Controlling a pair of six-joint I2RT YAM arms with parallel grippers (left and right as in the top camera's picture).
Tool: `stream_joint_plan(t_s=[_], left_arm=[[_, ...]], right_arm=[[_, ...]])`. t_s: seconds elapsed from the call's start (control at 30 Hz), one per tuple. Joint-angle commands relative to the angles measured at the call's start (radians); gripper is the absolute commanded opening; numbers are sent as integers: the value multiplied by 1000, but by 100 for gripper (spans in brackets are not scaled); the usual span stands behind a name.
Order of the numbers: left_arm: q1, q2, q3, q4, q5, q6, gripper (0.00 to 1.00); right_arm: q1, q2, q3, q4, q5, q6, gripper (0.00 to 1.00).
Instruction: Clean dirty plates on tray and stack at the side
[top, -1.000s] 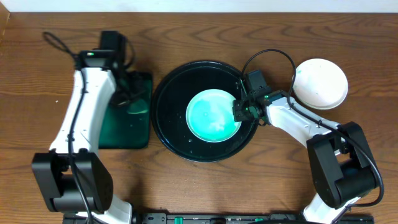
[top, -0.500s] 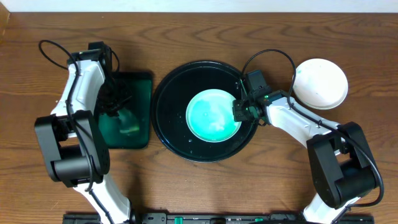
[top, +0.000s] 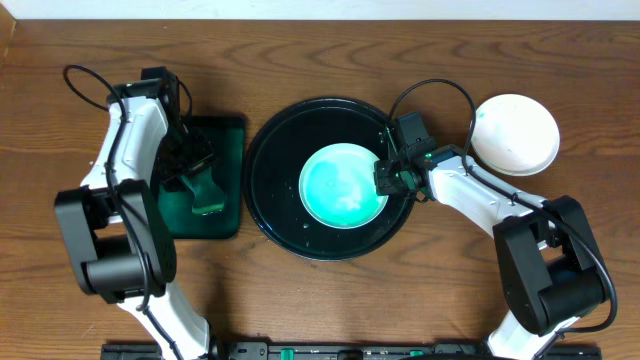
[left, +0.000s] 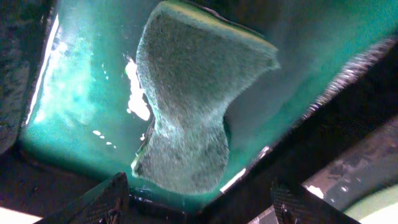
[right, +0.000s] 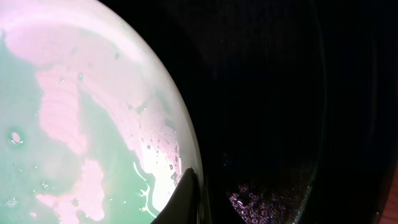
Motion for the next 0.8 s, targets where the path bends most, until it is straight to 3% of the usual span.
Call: stream_joint_plan(t_s=[0.0,0.47,0.53,0.57,0.77], left_arm=[[2,-113,-5,-6,9,47,74],[-50,-597,-5,-18,0,114,73],[-51,-639,-5,-23,1,114,74],[-51,-660,-5,-30,1,114,81],[-51,-709,-5,-62,2,114,81]], right_arm=[[8,31,-12,-17,10,-5,1],[8,4,-9,-17,11,-60,1],[8,-27,-9,-19,10,-72,1],[8,-47,-9,-21,10,-84,1],[32,-192,-9,-44,44,-166,1]])
